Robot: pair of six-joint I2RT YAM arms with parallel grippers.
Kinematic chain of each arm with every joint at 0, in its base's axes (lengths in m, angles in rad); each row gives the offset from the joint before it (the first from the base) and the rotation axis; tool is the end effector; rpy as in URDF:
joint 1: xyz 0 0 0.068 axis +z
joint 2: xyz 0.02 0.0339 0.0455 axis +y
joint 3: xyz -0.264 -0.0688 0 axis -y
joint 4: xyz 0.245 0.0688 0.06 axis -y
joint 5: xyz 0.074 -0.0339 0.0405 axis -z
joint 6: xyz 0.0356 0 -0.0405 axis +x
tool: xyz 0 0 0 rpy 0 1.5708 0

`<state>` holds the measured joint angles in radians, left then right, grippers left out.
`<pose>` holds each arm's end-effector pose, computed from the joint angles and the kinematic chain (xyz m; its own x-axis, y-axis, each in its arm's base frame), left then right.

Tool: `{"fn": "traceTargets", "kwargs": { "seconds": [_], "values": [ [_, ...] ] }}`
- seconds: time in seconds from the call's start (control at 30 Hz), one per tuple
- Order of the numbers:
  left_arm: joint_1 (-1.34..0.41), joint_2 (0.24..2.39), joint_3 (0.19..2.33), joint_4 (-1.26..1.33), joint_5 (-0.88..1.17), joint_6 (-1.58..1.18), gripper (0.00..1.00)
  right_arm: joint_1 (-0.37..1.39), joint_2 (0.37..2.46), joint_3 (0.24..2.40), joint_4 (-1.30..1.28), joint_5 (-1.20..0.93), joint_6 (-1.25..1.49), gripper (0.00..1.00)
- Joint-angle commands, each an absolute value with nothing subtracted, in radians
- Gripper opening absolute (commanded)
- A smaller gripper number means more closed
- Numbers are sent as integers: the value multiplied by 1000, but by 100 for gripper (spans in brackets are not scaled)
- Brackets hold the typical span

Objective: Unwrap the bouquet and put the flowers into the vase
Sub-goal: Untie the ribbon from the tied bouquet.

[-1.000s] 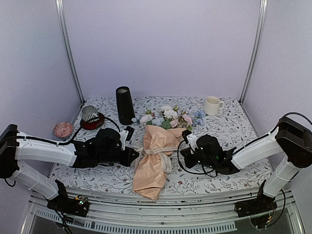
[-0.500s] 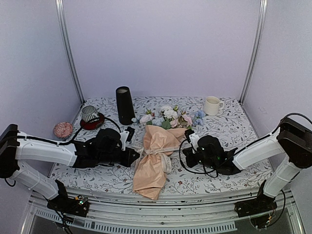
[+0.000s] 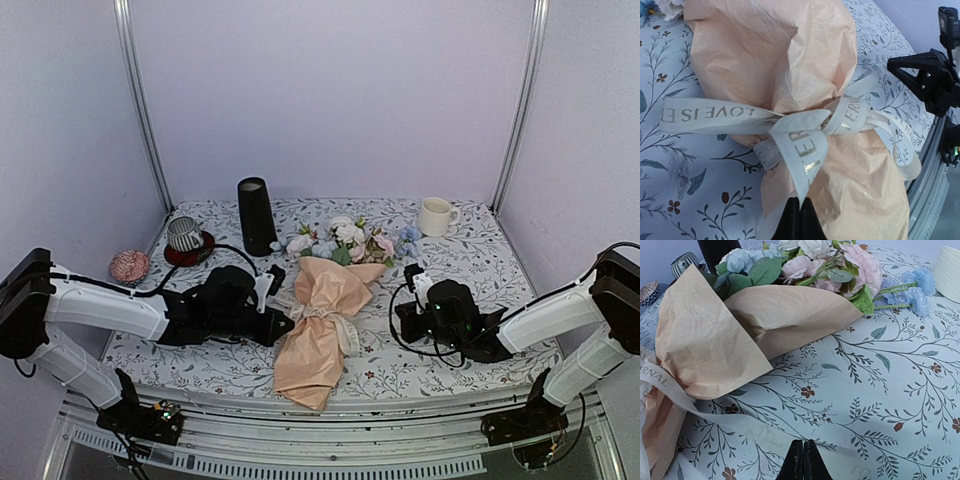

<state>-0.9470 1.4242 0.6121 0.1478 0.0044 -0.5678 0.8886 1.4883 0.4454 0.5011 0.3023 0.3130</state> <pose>0.1633 -0.2272 0.1706 -0.7412 0.1093 -0.6623 0.4923 0.7592 -0.4257 0.1759 0.1998 0.1395 -0.4880 -0.1345 -0.8624 -0.4519 0.8843 0.1177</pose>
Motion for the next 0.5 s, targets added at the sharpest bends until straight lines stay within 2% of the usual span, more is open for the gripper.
{"fn": "traceTargets", "kwargs": {
  "seconds": [0.0,0.37,0.47],
  "values": [
    [-964,1452,655,191,38,-529,0,867,1449,415,509,333,360,3],
    [-990,1436,644,168,2,-524,0,837,1452,413,511,296,389,3],
    [-990,1412,634,150,-44,-534,0,837,1477,427,560,139,301,11]
  ]
}}
